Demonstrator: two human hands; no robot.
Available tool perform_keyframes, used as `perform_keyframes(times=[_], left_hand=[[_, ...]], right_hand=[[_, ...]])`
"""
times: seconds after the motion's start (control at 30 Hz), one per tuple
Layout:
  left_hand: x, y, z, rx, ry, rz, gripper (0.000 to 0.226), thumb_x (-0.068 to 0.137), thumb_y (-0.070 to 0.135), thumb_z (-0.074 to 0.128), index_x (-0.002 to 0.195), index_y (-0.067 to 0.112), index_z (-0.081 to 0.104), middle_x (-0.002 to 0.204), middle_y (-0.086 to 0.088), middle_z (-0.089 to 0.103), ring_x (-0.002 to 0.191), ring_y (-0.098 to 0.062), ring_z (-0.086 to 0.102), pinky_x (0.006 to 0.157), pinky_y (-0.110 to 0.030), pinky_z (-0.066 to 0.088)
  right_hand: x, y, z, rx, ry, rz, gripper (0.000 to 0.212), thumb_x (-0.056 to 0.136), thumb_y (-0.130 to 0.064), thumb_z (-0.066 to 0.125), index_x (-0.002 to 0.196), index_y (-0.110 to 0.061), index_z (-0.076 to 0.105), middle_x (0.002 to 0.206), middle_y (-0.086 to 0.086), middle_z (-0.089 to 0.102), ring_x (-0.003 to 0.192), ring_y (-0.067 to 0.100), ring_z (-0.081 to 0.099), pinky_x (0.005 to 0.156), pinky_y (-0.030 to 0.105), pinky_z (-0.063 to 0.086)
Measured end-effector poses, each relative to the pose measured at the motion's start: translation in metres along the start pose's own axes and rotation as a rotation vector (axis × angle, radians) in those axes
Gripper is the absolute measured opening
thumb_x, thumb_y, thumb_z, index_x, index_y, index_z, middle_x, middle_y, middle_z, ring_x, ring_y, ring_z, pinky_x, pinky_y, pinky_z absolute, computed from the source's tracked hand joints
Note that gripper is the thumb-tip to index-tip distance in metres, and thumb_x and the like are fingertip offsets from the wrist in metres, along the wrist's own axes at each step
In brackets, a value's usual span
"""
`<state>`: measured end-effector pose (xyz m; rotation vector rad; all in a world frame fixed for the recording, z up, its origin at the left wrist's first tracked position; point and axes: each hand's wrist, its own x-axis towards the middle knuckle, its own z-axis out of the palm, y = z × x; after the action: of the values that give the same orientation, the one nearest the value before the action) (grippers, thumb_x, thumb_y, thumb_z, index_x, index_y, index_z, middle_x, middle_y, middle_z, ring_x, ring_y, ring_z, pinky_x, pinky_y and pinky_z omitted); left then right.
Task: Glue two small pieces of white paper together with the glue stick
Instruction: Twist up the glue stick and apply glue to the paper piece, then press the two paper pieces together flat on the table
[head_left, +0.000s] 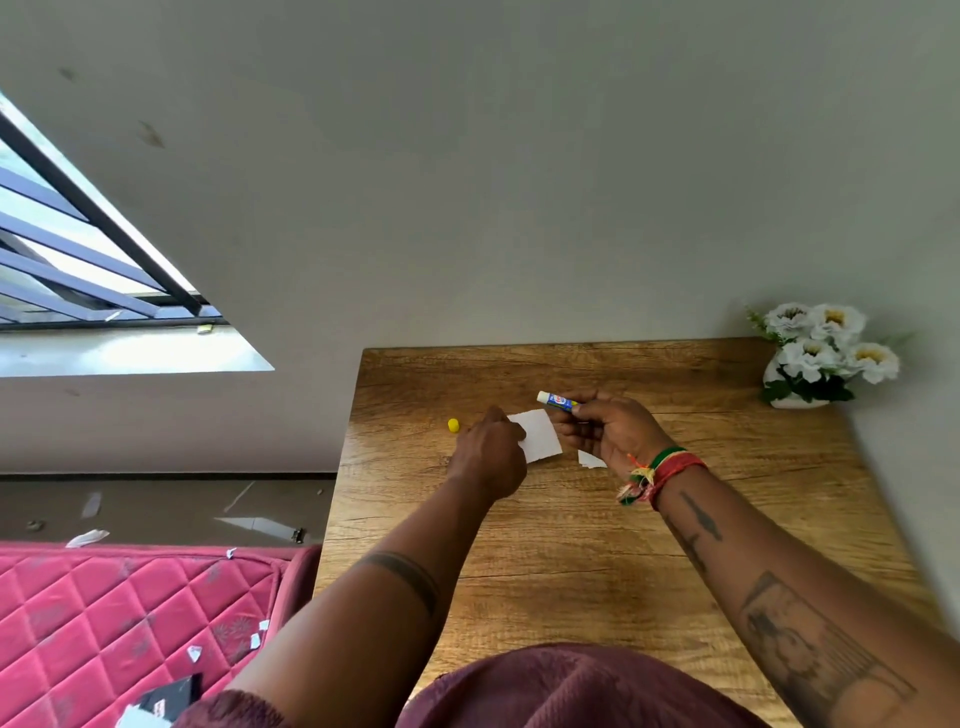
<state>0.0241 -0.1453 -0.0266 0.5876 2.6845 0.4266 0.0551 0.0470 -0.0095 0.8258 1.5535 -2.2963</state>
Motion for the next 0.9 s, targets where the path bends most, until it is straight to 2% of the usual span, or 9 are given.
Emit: perform_keyframes(times=[0.13,0.23,0.3,0.4,0.47,0.53,0.67,0.77,0.9], left_hand=[[0.002,-0.002,0.002,-0.054,0.043,-0.006,0.037,0.098,0.015,0.056,0.132,0.016,0.069,0.132,-0.008,0.052,0.108,-0.031,0.064,0.090,-0.042,0.056],[0.002,-0.002,0.002,-0.209,0.107,-0.007,0.031,0.098,0.015,0.057,0.124,0.018,0.074,0.127,-0.006,0.063,0.108,-0.024,0.065,0.091,-0.040,0.056],[0.003,0.003,0.001,-0.446,0.153,-0.061,0.025,0.099,0.017,0.060,0.117,0.019,0.077,0.117,0.001,0.073,0.104,-0.016,0.067,0.092,-0.036,0.056],[0.002,0.014,-0.006,-0.984,0.163,-0.241,0.019,0.098,0.022,0.066,0.111,0.021,0.080,0.100,0.006,0.077,0.093,-0.010,0.067,0.086,-0.033,0.053],[0.002,0.019,-0.012,-1.276,0.130,-0.313,0.020,0.098,0.025,0.068,0.113,0.020,0.080,0.105,0.002,0.079,0.099,-0.013,0.066,0.083,-0.033,0.049],[0.003,0.022,-0.016,-1.448,0.097,-0.333,0.025,0.098,0.027,0.068,0.119,0.018,0.077,0.114,-0.002,0.078,0.114,-0.017,0.067,0.085,-0.034,0.047],[0.005,0.024,-0.020,-1.531,0.071,-0.338,0.030,0.099,0.021,0.067,0.127,0.010,0.072,0.122,-0.009,0.075,0.115,-0.018,0.067,0.089,-0.034,0.044],[0.005,0.022,-0.022,-1.532,0.088,-0.349,0.031,0.099,0.018,0.067,0.128,0.007,0.070,0.122,-0.012,0.074,0.108,-0.020,0.066,0.091,-0.034,0.045],[0.004,0.019,-0.023,-1.537,0.124,-0.354,0.026,0.100,0.013,0.066,0.124,0.005,0.071,0.109,-0.009,0.077,0.092,-0.015,0.071,0.069,-0.020,0.053]], right_hand=[[-0.001,0.002,0.000,0.029,-0.005,-0.007,0.029,0.097,0.003,0.051,0.122,0.003,0.066,0.091,0.019,0.073,0.075,0.025,0.068,0.068,0.032,0.058],[-0.001,0.002,0.001,0.092,-0.018,-0.004,0.031,0.096,0.002,0.052,0.126,0.004,0.063,0.092,0.019,0.074,0.075,0.024,0.069,0.067,0.031,0.059],[-0.001,0.003,0.003,0.159,-0.015,-0.004,0.032,0.096,0.002,0.054,0.128,0.005,0.060,0.092,0.019,0.075,0.073,0.023,0.070,0.064,0.029,0.060],[-0.001,0.007,0.008,0.238,-0.032,-0.010,0.039,0.095,0.001,0.059,0.133,0.005,0.054,0.099,0.020,0.076,0.070,0.020,0.070,0.061,0.028,0.060],[0.000,0.011,0.011,0.252,-0.077,-0.015,0.045,0.094,-0.003,0.062,0.137,0.006,0.051,0.113,0.023,0.073,0.071,0.018,0.070,0.063,0.028,0.060],[0.001,0.014,0.013,0.261,-0.111,-0.018,0.046,0.094,-0.007,0.064,0.138,0.005,0.053,0.122,0.024,0.069,0.072,0.018,0.070,0.064,0.028,0.060],[-0.003,0.019,0.020,0.227,-0.127,-0.029,0.042,0.093,-0.013,0.067,0.132,0.001,0.059,0.112,0.018,0.074,0.073,0.017,0.070,0.064,0.027,0.059],[-0.005,0.019,0.022,0.058,-0.122,-0.072,0.034,0.094,-0.011,0.067,0.126,-0.003,0.064,0.104,0.016,0.076,0.072,0.017,0.068,0.064,0.026,0.058],[-0.004,0.014,0.023,-0.266,-0.158,-0.130,0.025,0.100,-0.013,0.060,0.123,-0.012,0.068,0.100,0.010,0.078,0.076,0.018,0.067,0.069,0.030,0.058]])
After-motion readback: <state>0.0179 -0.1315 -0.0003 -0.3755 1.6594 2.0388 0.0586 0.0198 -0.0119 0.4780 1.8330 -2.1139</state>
